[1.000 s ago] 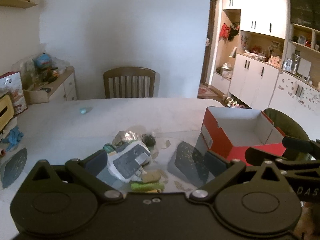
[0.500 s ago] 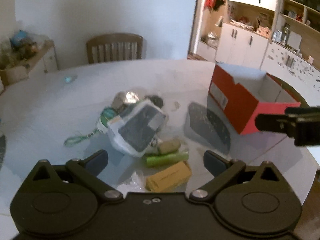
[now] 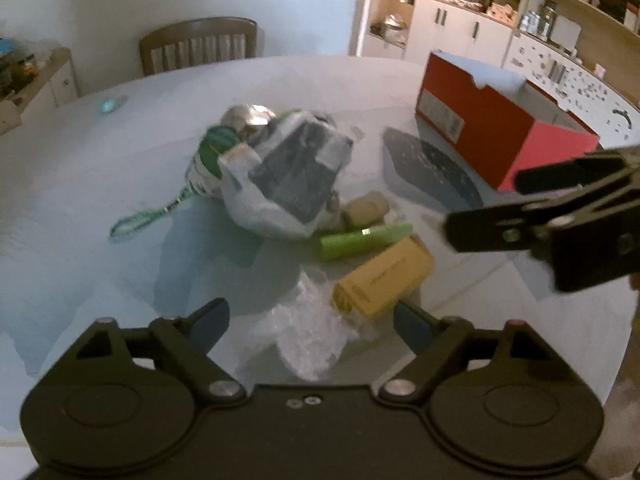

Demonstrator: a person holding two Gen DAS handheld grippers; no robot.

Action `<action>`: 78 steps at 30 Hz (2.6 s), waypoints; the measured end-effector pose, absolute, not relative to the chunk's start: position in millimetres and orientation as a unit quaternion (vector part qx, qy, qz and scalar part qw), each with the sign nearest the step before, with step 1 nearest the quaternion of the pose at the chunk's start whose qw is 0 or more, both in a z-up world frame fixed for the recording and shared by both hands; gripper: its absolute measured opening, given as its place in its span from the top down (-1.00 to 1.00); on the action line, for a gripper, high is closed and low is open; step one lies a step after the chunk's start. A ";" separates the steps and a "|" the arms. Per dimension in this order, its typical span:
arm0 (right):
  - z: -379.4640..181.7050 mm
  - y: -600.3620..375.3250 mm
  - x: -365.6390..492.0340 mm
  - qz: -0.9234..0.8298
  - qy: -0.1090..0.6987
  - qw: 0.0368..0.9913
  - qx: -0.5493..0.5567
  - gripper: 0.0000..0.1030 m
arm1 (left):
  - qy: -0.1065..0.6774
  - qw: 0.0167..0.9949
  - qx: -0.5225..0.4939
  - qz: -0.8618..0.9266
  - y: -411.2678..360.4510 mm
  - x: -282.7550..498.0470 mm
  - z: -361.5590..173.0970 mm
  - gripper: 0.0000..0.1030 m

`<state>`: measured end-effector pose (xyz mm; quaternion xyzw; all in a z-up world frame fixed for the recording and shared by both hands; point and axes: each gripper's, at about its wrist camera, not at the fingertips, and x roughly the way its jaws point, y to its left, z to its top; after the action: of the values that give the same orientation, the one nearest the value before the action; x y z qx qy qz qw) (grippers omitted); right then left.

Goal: Organize objects
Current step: 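Move both tools toward the pile of items on the table, then grasp the clear bubble-wrap bag with the left tool while the right tool grasps the yellow box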

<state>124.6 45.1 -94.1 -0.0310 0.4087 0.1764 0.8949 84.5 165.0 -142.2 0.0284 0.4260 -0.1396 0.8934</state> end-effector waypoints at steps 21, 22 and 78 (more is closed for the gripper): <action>-145.1 107.8 145.5 0.214 0.481 0.847 -0.070 -0.75 | 0.420 0.891 0.042 -0.168 180.3 92.5 -160.8 -0.36; -145.7 107.9 146.6 0.211 0.483 0.847 -0.069 -0.70 | 0.419 0.891 0.042 -0.169 180.6 92.7 -160.9 -0.35; -133.5 102.1 146.1 0.300 0.502 0.807 -0.080 -0.14 | 0.439 0.892 0.015 -0.111 190.4 95.7 -156.7 0.27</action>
<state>146.1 102.1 -133.5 -0.0796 0.5019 0.3003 0.8072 95.7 190.4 -156.7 0.0149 0.4388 -0.1108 0.8916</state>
